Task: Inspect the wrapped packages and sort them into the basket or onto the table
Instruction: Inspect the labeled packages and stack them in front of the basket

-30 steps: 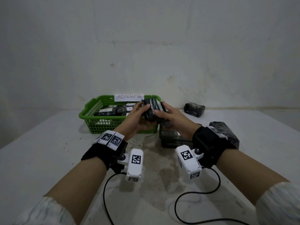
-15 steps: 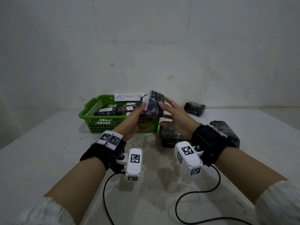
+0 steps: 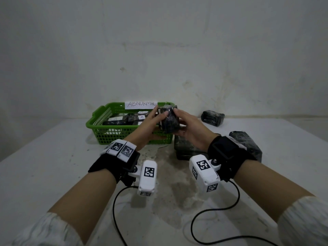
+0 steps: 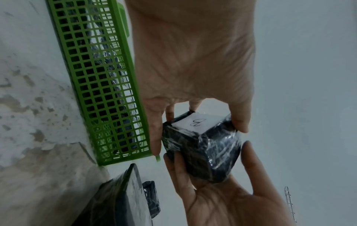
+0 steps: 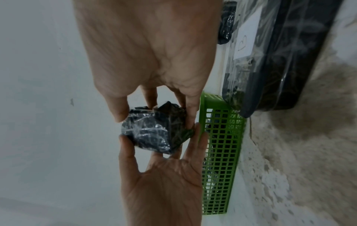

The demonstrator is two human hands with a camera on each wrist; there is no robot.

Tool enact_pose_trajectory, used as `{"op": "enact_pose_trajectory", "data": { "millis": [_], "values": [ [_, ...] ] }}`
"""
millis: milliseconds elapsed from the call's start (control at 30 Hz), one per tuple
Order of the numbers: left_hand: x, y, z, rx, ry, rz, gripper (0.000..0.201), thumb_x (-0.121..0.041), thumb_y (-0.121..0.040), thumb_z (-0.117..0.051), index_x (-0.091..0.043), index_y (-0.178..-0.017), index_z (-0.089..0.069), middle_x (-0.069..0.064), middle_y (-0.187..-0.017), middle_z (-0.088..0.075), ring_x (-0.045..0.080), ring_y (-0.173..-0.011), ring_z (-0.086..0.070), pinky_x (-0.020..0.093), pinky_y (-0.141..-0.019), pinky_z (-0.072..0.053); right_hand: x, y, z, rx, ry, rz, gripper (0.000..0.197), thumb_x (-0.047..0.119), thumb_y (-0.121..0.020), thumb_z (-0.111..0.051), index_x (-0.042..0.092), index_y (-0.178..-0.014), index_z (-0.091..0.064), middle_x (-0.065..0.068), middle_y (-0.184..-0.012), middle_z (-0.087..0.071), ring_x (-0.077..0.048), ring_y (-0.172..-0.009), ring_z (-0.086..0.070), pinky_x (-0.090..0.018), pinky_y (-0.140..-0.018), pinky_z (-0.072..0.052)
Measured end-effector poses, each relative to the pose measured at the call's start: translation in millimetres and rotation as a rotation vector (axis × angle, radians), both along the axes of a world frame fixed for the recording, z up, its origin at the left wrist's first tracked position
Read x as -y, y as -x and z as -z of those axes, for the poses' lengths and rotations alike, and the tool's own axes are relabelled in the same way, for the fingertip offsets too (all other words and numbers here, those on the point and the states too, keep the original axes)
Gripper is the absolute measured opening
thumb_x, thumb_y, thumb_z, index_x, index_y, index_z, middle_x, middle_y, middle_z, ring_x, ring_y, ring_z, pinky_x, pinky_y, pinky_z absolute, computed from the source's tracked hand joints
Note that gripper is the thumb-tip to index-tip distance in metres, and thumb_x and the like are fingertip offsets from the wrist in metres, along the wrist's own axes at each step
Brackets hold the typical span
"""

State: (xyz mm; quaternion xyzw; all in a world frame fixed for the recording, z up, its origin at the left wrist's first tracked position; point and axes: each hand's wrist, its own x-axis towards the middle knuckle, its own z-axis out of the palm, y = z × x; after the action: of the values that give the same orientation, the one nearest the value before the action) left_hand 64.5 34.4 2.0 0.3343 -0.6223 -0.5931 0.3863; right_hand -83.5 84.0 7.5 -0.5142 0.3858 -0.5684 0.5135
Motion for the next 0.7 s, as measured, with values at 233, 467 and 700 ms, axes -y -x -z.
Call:
{"op": "enact_pose_trajectory", "data": {
  "millis": [233, 467, 700],
  "values": [
    [3.1, 1.1, 2.7, 0.028, 0.031, -0.045, 0.06, -0.038, -0.092, -0.056, -0.032, -0.145, -0.03, 0.007, -0.138, -0.05, 0.029, -0.123, -0.051, 0.049, -0.095, -0.049, 0.8, -0.4, 0.5, 0.003, -0.003, 0.01, 0.032, 0.02, -0.099, -0.05, 0.006, -0.127, -0.059, -0.013, -0.128, -0.062, -0.024, -0.111, -0.062, -0.033, -0.089, -0.056],
    [2.5, -3.8, -0.7, 0.067, 0.046, -0.005, 0.074, -0.054, -0.076, -0.065, -0.036, -0.142, -0.036, 0.004, -0.137, -0.052, 0.027, -0.123, -0.052, 0.049, -0.092, -0.052, 0.7, -1.0, -0.4, -0.012, -0.004, 0.003, 0.036, 0.009, -0.097, -0.05, 0.01, -0.133, -0.054, -0.011, -0.129, -0.061, -0.024, -0.114, -0.061, -0.034, -0.094, -0.052],
    [0.6, -5.1, -2.1, 0.041, 0.01, -0.021, 0.057, -0.041, -0.09, -0.057, -0.034, -0.141, -0.033, 0.006, -0.133, -0.053, 0.027, -0.11, -0.06, 0.04, -0.074, -0.058, -1.3, -4.0, -1.8, -0.042, -0.023, -0.024, 0.047, -0.002, -0.092, -0.052, 0.009, -0.137, -0.047, -0.004, -0.113, -0.064, -0.014, -0.097, -0.064, -0.03, -0.093, -0.052]
  ]
}}
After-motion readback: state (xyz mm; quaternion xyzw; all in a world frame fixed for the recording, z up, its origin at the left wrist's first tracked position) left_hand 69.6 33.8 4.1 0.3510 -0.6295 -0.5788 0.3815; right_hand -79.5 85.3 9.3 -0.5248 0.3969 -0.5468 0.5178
